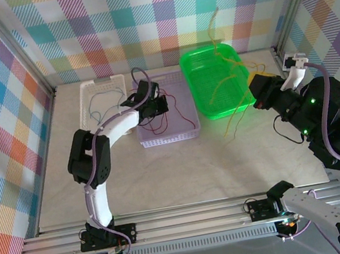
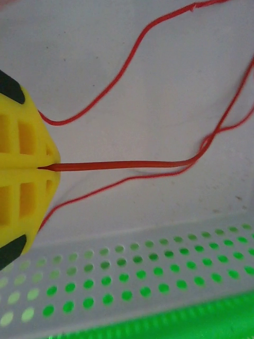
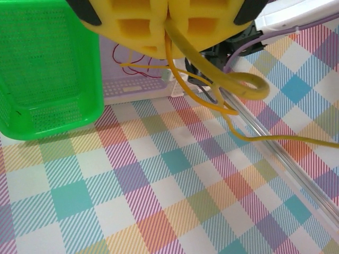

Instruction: Untangle the cables

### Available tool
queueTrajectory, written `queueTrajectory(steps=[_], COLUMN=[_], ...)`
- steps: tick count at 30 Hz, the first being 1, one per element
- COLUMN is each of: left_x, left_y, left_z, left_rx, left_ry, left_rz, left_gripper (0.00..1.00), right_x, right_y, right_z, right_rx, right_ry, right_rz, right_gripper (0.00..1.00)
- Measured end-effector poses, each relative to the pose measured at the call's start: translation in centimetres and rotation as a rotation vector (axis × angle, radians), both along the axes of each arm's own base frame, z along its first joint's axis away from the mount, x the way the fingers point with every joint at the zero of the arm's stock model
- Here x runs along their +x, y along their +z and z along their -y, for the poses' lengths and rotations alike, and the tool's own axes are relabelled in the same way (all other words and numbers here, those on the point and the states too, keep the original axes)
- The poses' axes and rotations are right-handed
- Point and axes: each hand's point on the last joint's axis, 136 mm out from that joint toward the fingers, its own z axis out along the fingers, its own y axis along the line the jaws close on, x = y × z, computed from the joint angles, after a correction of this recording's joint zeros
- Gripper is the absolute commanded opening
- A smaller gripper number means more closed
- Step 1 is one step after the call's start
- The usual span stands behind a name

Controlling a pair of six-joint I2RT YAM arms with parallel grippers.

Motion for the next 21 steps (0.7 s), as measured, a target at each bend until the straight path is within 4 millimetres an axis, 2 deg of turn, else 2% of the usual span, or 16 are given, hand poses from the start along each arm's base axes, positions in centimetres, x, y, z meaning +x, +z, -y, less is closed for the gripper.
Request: queueTrajectory(steps=[4,10,12,14,17,21], left_x=[-0.3,-0.9,-1.1,-1.3,-1.6,-1.9], left_y=[-1.5,-1.8,-1.8,-1.5,-0.7,1.8], left_z=[0.3,1.0,1.1,1.2,1.5,1.7], left_rx=[0.01,0.0,-0.004,-0.011,-0.025,-0.061], left_ry=[-0.003,-0.019,-0.022,-0.028,-0.037,-0.042], left_rz=[-0.03,-0.043,-0.048,-0.048,-0.04,-0.01], left_gripper=[0.18,0.38,0.43,0.46,0.55,0.71], right_x=[0.3,1.2,1.5,1.7,2.0,2.1], right_y=[-1.0,-4.4,-5.5,-6.8,-8.2,-9.2], right_z=[-0.3,-1.0,-1.1,-1.4,-1.6,-1.7], right_rx=[-0.008,-0.039,-0.048,-0.056,-0.065,-0.072], right_ry=[0.008,0.017,0.02,0.026,0.03,0.031], right_rz=[-0.017,-0.085,-0.107,-0.133,-0.163,-0.178], right_gripper=[0.0,0.0,0.0,0.0,0.0,0.0])
